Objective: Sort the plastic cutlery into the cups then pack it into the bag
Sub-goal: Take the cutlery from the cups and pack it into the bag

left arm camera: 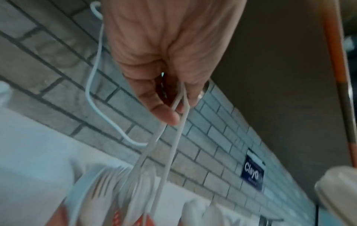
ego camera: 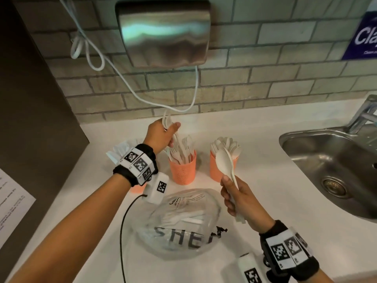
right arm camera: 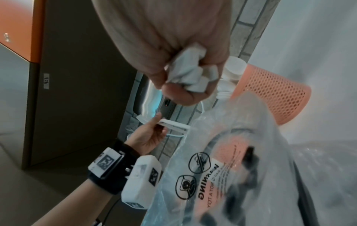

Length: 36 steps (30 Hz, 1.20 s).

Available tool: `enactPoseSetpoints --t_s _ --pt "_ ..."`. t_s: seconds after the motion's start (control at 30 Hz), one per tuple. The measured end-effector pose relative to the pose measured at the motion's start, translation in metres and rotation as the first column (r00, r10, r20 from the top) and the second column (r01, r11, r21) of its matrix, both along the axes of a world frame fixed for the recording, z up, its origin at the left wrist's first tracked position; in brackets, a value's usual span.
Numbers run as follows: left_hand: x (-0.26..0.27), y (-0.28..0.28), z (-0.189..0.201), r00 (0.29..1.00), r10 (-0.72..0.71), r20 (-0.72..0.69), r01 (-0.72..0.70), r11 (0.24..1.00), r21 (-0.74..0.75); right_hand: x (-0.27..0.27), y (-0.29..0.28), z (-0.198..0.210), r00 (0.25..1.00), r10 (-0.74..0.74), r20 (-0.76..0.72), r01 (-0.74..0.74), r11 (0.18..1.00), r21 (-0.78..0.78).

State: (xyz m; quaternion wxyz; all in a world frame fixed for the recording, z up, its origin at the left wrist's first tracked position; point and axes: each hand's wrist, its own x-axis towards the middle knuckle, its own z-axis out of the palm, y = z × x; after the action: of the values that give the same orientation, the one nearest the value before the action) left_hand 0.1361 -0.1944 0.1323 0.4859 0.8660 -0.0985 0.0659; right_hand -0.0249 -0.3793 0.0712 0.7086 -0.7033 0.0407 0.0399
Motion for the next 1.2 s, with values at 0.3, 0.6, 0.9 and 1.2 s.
enactPoseSetpoints --t_s 0.3,0.6,0.9,1.2 --pt "0.017 -0.027 -0.037 0.999 -0.045 0.007 0.041 0.956 0.29 0.002 -0.018 0.002 0.999 -0.042 -0.006 0.042 0.998 0.053" --pt "0.016 -0.033 -0.046 0.979 -0.173 0.112 0.045 0.71 0.703 0.009 -0.027 0.001 0.99 -0.099 0.1 0.1 0.995 -0.006" --pt "0.009 -0.028 -0.055 0.98 -0.198 0.027 0.036 0.309 0.951 0.023 -0.036 0.004 0.981 -0.169 0.099 0.165 0.985 0.043" --pt "-0.031 0.0 0.017 0.973 -0.193 -0.125 0.23 0.79 0.568 0.045 -0.045 0.015 0.969 -0.204 0.14 0.195 0.978 0.07"
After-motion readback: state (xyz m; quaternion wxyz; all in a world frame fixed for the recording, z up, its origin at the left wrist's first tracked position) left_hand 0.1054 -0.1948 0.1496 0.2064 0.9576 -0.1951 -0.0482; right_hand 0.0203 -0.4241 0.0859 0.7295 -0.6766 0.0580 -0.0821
